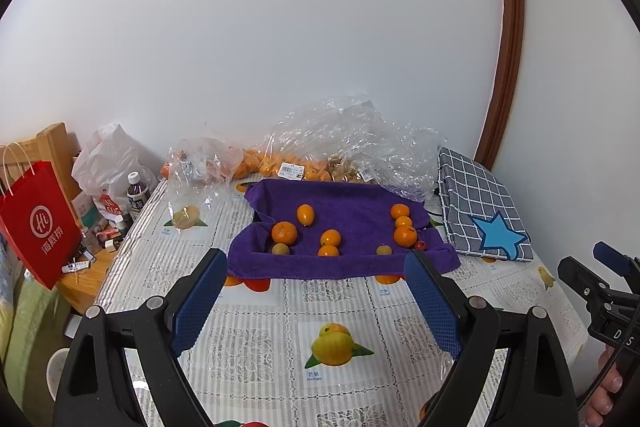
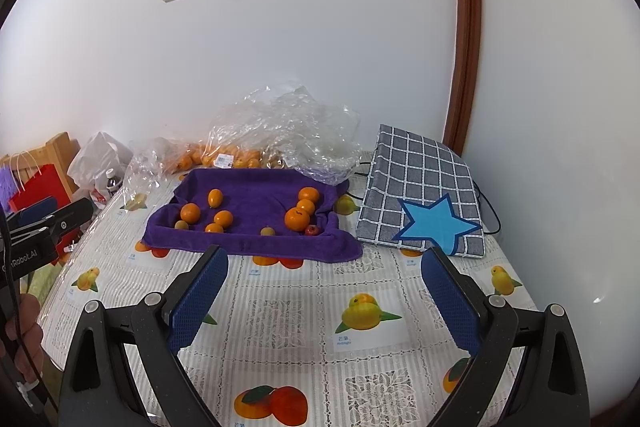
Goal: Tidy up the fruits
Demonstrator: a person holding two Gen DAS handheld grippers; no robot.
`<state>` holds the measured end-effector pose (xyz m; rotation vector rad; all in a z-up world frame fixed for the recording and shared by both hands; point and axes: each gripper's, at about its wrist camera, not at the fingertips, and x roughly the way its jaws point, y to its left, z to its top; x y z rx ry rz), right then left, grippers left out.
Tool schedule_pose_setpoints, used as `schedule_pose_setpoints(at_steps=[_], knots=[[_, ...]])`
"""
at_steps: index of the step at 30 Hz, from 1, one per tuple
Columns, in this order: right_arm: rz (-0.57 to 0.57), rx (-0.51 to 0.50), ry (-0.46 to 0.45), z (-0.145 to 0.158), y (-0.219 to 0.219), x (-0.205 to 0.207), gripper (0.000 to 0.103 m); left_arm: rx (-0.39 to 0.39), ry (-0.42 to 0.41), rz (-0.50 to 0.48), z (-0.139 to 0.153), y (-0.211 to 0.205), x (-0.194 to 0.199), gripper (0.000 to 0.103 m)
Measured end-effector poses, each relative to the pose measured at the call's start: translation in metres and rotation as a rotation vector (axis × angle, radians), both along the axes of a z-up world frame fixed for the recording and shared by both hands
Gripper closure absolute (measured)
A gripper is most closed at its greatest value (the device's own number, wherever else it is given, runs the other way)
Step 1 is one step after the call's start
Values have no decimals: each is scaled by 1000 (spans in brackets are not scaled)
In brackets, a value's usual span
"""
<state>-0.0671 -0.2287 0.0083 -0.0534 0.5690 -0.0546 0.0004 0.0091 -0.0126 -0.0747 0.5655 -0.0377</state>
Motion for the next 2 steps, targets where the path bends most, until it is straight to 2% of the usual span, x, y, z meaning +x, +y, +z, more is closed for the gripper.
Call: schedule_pose_setpoints(at_steps=[2], knots=[[4, -2, -1, 0, 0, 0, 7, 10, -1, 2, 0, -1, 0, 13]])
